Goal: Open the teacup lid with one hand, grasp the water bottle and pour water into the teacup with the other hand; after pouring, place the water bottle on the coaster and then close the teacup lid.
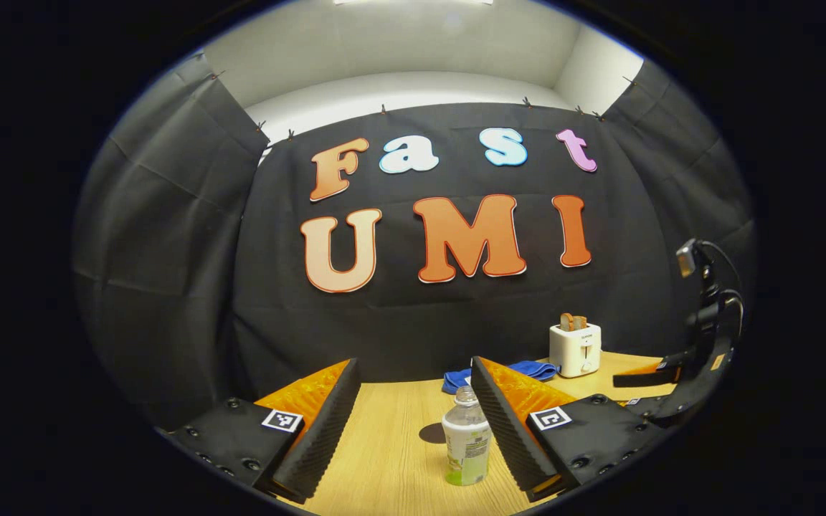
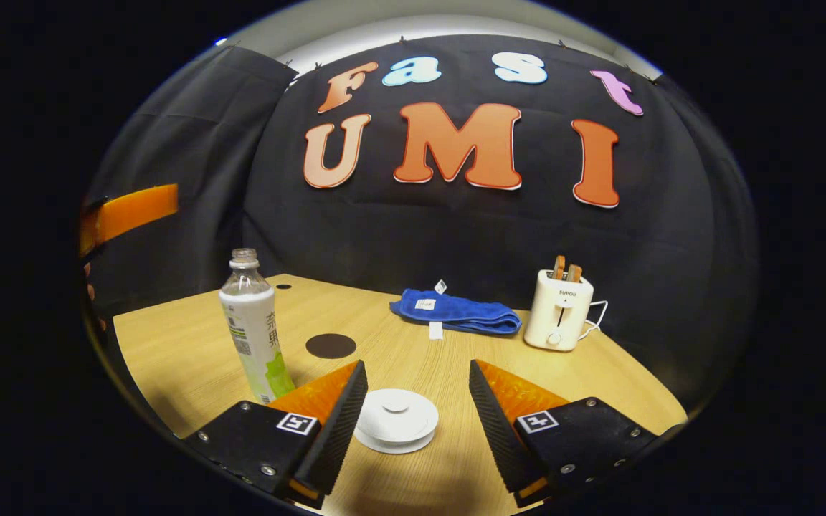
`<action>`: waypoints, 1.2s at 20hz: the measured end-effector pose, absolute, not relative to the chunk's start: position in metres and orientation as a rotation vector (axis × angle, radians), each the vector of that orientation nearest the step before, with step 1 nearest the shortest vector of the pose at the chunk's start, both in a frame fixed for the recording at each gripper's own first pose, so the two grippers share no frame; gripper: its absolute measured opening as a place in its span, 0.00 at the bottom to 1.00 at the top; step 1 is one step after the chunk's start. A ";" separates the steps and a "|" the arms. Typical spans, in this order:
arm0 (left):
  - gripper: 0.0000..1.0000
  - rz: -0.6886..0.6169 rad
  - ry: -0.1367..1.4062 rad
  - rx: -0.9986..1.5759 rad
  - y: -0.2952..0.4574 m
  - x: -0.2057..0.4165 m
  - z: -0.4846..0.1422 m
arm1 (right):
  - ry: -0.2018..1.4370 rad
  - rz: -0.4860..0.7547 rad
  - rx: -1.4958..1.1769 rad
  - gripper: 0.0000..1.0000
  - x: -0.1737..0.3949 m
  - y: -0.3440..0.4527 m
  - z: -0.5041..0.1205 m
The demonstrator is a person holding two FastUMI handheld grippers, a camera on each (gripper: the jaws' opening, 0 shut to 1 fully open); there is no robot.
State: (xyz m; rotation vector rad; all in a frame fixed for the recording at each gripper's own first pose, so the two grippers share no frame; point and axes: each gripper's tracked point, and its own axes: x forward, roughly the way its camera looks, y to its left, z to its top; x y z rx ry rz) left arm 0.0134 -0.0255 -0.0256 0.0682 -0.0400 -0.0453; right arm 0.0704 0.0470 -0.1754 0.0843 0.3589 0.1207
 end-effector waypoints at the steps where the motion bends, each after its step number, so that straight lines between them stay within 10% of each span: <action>1: 0.96 -0.048 -0.031 0.072 -0.027 0.014 -0.030 | 0.371 0.125 0.087 0.82 0.073 0.050 -0.182; 13: 0.99 -0.051 0.033 0.061 -0.023 0.033 -0.057 | 0.501 0.196 0.048 0.38 0.089 0.074 -0.226; 24: 0.96 -0.065 0.051 0.060 -0.028 0.038 -0.068 | 0.519 0.190 0.094 0.20 0.092 0.072 -0.227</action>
